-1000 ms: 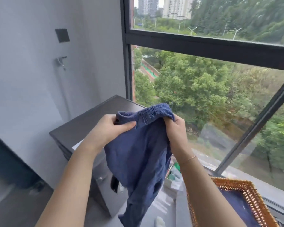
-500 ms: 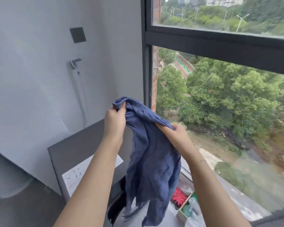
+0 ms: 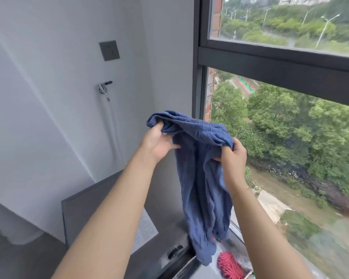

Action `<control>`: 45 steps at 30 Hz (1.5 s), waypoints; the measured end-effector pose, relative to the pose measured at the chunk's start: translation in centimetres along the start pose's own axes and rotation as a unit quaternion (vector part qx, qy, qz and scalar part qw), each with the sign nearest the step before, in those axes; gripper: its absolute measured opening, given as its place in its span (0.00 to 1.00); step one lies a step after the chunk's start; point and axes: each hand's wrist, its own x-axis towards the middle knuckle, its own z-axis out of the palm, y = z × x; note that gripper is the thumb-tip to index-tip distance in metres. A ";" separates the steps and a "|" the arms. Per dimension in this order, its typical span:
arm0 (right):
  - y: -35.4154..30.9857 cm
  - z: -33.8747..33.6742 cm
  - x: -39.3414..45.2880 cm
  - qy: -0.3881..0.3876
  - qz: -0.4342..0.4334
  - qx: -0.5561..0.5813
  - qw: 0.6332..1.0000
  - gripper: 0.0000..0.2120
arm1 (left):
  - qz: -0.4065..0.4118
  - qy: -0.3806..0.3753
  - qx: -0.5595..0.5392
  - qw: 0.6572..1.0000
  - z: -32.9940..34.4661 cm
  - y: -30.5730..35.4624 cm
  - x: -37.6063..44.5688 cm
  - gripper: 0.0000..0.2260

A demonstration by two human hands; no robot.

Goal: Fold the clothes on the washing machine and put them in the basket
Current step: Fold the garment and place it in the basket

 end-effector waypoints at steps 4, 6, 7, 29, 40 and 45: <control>-3.4 3.7 2.5 0.011 -0.043 0.075 0.996 0.10 | 0.032 -0.042 -0.057 0.997 1.8 3.3 3.6 0.14; -4.9 5.2 3.3 0.016 -0.075 0.090 0.993 0.10 | 0.057 -0.078 -0.074 0.993 2.5 5.4 4.9 0.14; -5.8 5.9 3.7 0.019 -0.097 0.090 0.991 0.11 | 0.073 -0.096 -0.082 0.989 2.7 6.6 5.5 0.14; 7.8 24.4 -9.1 -0.285 -0.028 -0.379 0.880 0.11 | -0.036 0.224 -0.175 0.958 -32.5 4.3 6.9 0.11; 13.0 24.9 -16.6 -0.564 0.161 -0.405 0.701 0.22 | -0.117 0.339 -0.030 0.933 -40.5 -3.5 0.3 0.19; 15.2 22.0 -16.1 -0.446 0.150 -0.411 0.781 0.12 | -0.125 0.307 0.153 0.931 -39.6 -6.4 -1.4 0.19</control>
